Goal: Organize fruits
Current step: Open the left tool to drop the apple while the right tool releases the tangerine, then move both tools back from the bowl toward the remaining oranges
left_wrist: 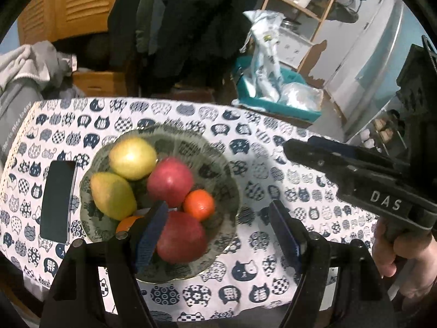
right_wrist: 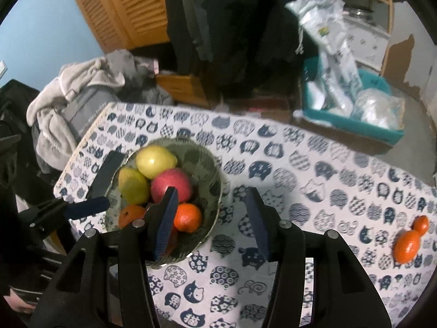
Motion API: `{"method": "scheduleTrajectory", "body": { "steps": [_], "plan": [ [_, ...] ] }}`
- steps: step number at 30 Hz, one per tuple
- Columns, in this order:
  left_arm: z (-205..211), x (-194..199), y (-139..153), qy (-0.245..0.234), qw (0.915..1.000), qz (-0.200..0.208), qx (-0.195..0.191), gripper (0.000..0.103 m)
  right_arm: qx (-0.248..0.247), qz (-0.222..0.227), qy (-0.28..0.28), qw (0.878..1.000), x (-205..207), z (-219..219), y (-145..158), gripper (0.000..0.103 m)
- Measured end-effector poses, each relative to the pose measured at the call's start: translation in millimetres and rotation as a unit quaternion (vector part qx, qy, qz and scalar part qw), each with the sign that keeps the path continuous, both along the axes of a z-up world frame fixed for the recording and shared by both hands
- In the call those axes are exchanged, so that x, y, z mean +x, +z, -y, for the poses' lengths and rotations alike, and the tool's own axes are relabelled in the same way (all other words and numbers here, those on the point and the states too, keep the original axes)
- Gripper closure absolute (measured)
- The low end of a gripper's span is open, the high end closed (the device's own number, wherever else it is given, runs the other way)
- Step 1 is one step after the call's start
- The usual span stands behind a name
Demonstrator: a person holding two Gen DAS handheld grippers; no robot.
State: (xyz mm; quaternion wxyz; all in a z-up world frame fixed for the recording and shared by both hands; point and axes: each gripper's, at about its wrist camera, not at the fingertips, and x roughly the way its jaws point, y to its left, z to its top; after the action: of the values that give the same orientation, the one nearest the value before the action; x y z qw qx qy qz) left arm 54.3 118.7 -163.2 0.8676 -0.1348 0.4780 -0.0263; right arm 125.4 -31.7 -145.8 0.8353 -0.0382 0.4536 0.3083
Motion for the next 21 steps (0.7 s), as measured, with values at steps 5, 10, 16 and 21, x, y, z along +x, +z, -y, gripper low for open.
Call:
{"method": "scheduleTrajectory", "body": {
  "steps": [5, 10, 16, 21],
  "plan": [
    [13, -1, 18, -0.012, 0.9998, 0.017, -0.006, 0.025, 0.0, 0.036, -0.019, 0.999, -9, 20, 27, 0.051],
    [31, -3, 35, -0.027, 0.999, 0.034, 0.0, 0.025, 0.004, 0.07, -0.034, 0.997, -20, 42, 53, 0.047],
    [54, -6, 55, -0.046, 0.9975, 0.053, 0.007, 0.025, -0.002, 0.107, -0.056, 0.993, -34, 66, 75, 0.039],
    [71, -9, 68, -0.063, 0.9955, 0.07, 0.012, 0.023, -0.013, 0.137, -0.077, 0.987, -46, 88, 90, 0.032]
  ]
}}
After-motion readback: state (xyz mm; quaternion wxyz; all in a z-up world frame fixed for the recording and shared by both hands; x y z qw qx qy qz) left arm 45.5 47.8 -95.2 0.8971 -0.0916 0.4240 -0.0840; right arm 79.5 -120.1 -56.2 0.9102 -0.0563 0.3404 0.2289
